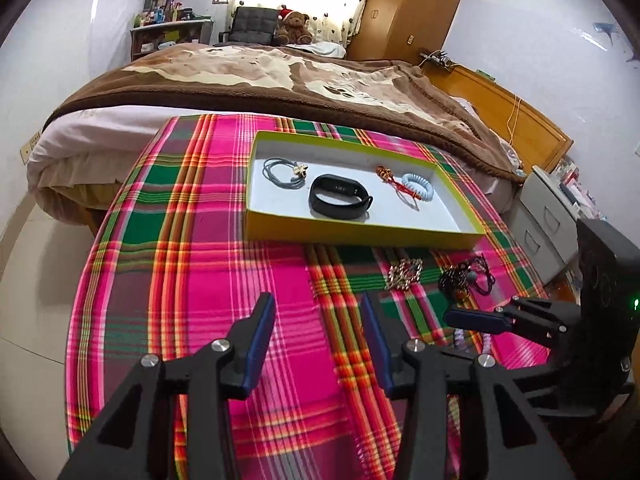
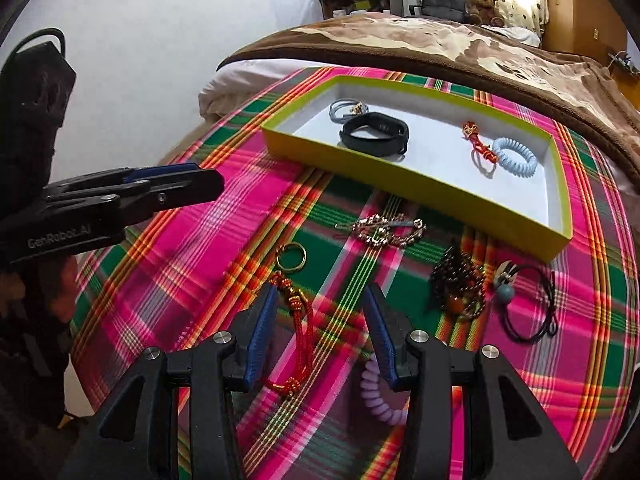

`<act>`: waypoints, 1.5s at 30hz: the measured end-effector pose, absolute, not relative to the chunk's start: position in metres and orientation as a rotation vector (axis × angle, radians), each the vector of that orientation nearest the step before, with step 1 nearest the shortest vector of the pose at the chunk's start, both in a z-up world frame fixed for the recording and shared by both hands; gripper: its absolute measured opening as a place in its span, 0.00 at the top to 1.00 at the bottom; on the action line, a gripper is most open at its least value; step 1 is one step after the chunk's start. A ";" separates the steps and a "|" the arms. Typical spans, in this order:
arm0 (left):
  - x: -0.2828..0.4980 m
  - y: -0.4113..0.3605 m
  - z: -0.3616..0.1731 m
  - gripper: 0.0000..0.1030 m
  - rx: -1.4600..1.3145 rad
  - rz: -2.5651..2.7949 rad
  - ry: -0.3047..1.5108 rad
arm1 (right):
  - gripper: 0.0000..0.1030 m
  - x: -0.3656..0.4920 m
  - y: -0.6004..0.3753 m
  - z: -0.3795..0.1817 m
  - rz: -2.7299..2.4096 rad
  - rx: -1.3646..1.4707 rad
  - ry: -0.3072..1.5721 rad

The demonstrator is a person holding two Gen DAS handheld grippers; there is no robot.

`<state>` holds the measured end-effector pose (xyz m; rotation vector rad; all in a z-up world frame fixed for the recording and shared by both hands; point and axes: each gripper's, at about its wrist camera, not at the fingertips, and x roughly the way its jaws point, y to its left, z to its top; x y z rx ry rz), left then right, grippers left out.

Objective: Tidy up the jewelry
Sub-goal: 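Withdraw both tools from the tray toward the remaining jewelry on the cloth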

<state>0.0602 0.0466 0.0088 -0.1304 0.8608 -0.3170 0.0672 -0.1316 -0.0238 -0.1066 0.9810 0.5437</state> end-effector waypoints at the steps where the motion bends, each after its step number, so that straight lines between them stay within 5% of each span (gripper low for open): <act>1: 0.059 0.047 0.008 0.55 -0.132 -0.320 0.864 | 0.56 0.066 -0.129 -0.026 0.546 -0.109 0.985; 12: 0.057 0.054 0.001 0.55 -0.161 -0.322 0.878 | 0.57 0.057 -0.110 -0.040 0.540 -0.242 0.978; 21: 0.057 0.055 -0.001 0.55 -0.163 -0.319 0.885 | 0.92 0.048 -0.103 -0.040 0.584 -0.250 0.972; 45: 0.062 -0.005 -0.025 0.54 0.022 -0.384 0.955 | 0.92 0.028 -0.182 0.025 0.448 0.033 0.778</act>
